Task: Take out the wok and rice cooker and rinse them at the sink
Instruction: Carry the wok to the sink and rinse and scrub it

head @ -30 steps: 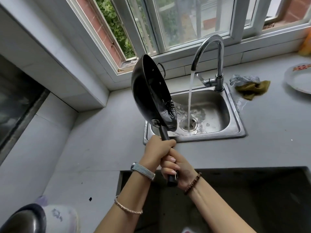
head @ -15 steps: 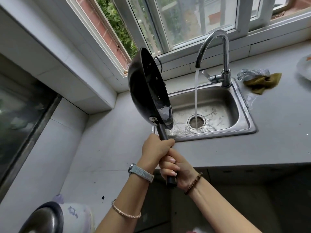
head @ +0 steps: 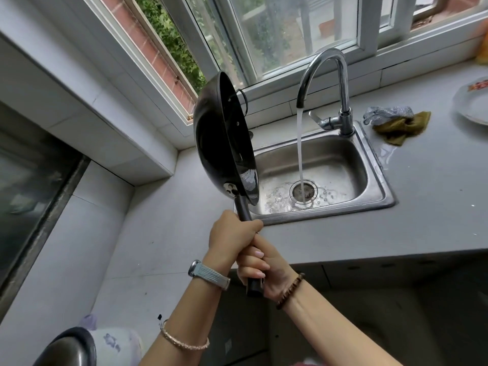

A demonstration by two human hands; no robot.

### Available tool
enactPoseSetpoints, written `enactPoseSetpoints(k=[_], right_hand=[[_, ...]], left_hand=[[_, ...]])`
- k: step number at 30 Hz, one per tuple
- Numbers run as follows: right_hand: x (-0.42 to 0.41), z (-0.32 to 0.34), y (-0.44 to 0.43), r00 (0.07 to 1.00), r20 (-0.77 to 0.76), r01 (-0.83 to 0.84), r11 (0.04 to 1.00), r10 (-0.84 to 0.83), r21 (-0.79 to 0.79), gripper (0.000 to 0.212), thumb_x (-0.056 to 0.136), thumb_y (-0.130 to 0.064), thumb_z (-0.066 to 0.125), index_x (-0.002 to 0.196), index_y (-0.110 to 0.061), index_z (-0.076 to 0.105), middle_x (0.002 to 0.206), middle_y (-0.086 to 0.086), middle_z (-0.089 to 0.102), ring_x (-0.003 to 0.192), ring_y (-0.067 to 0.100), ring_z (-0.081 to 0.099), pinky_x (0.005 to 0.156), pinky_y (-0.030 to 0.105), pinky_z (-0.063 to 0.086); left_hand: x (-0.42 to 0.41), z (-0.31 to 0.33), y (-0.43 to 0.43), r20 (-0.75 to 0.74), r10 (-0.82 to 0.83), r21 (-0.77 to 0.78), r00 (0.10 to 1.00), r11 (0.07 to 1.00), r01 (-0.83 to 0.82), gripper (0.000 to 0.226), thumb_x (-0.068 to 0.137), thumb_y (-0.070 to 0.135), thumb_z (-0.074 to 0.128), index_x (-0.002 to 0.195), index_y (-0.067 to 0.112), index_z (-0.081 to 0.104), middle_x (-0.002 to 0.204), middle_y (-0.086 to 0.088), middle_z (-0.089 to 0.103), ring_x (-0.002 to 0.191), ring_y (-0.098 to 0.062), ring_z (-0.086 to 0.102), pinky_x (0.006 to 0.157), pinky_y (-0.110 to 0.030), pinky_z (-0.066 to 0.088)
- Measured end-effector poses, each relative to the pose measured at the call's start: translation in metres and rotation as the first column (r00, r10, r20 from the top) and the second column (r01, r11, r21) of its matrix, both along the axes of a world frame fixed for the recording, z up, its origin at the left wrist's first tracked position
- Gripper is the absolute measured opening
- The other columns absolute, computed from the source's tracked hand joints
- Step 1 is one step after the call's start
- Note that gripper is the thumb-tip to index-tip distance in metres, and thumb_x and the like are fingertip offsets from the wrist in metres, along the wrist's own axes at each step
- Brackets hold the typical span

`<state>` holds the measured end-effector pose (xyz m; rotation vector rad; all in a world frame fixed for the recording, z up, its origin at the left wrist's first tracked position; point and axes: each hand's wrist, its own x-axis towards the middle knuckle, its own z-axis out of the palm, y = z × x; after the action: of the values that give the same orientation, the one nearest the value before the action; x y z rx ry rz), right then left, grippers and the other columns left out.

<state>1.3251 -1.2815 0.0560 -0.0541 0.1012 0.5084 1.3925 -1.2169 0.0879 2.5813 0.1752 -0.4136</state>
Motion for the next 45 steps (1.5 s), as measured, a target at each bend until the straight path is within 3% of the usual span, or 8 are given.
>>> enactPoseSetpoints(k=[6,10,13,19,26,30,38,45], right_hand=[[0.011,0.014,0.002,0.994,0.098,-0.038,0.999,0.040,-0.026,0.050,0.046,-0.027,0.094,0.038,-0.017,0.046,0.031,-0.009,0.033,0.021,0.006,0.033,0.025,0.013,0.029],[0.016,0.022,0.005,0.990,0.132,-0.037,0.996,0.048,-0.085,0.044,0.077,-0.030,0.060,0.036,-0.019,0.048,0.031,-0.011,0.034,0.021,0.006,0.035,0.026,0.011,0.028],[0.019,0.028,0.007,0.977,0.200,-0.064,0.997,0.071,-0.041,0.043,0.070,-0.032,0.074,0.039,-0.020,0.048,0.031,-0.011,0.037,0.023,0.006,0.037,0.027,0.012,0.030],[0.018,0.028,0.003,0.991,0.111,-0.058,0.989,0.074,-0.137,0.047,0.081,-0.029,0.047,0.035,-0.020,0.044,0.030,-0.011,0.031,0.020,0.006,0.031,0.026,0.011,0.025],[0.014,0.011,-0.003,0.998,0.020,-0.056,0.990,0.059,-0.126,0.048,0.081,-0.028,0.054,0.036,-0.018,0.042,0.029,-0.010,0.030,0.020,0.007,0.032,0.026,0.011,0.026],[0.014,0.007,-0.002,0.994,0.086,-0.076,0.997,0.073,0.031,0.048,0.059,-0.020,0.088,0.036,-0.014,0.045,0.028,-0.007,0.035,0.020,0.006,0.036,0.024,0.014,0.030],[0.016,0.006,-0.008,0.991,0.118,-0.071,0.997,0.068,0.019,0.050,0.053,-0.024,0.092,0.037,-0.014,0.046,0.029,-0.007,0.035,0.021,0.007,0.036,0.024,0.015,0.031],[0.014,0.004,-0.022,0.995,-0.067,-0.074,0.996,0.071,-0.040,0.042,0.086,-0.018,0.053,0.045,-0.012,0.047,0.037,-0.007,0.036,0.022,0.005,0.033,0.026,0.013,0.025]], left_hand=[[0.005,0.022,0.002,0.053,0.013,0.029,0.999,0.999,-0.014,0.026,0.071,0.032,0.067,0.076,0.006,0.066,0.060,0.001,0.058,0.061,-0.016,0.057,0.053,-0.027,0.039],[0.007,0.034,0.009,0.088,0.023,0.024,0.996,0.999,-0.026,0.031,0.068,0.035,0.065,0.081,0.007,0.067,0.068,-0.002,0.065,0.067,-0.018,0.063,0.056,-0.026,0.041],[0.008,0.042,0.011,0.133,0.023,0.051,0.991,0.998,-0.030,0.029,0.071,0.035,0.065,0.083,0.008,0.064,0.072,-0.002,0.064,0.070,-0.018,0.061,0.055,-0.027,0.038],[0.009,0.040,0.009,0.114,0.020,0.029,0.993,0.999,-0.023,0.028,0.072,0.034,0.065,0.083,0.008,0.062,0.074,-0.003,0.065,0.071,-0.019,0.061,0.056,-0.027,0.041],[0.007,0.020,-0.001,0.048,0.011,0.046,0.999,0.999,-0.013,0.029,0.074,0.032,0.066,0.063,0.016,0.045,0.055,0.004,0.045,0.057,-0.017,0.047,0.053,-0.027,0.034],[0.007,0.019,-0.001,0.072,0.007,0.076,0.997,0.997,-0.013,0.027,0.071,0.037,0.064,0.073,0.015,0.051,0.064,0.002,0.052,0.065,-0.018,0.052,0.053,-0.028,0.034],[0.009,0.018,-0.006,0.059,0.001,0.032,0.998,0.999,-0.003,0.029,0.070,0.035,0.063,0.082,0.009,0.058,0.069,0.001,0.057,0.066,-0.017,0.056,0.053,-0.027,0.035],[0.007,0.010,-0.013,-0.062,0.065,-0.219,0.996,0.973,-0.077,0.024,0.071,0.028,0.067,0.061,0.014,0.050,0.049,0.005,0.047,0.054,-0.016,0.049,0.054,-0.027,0.039]])
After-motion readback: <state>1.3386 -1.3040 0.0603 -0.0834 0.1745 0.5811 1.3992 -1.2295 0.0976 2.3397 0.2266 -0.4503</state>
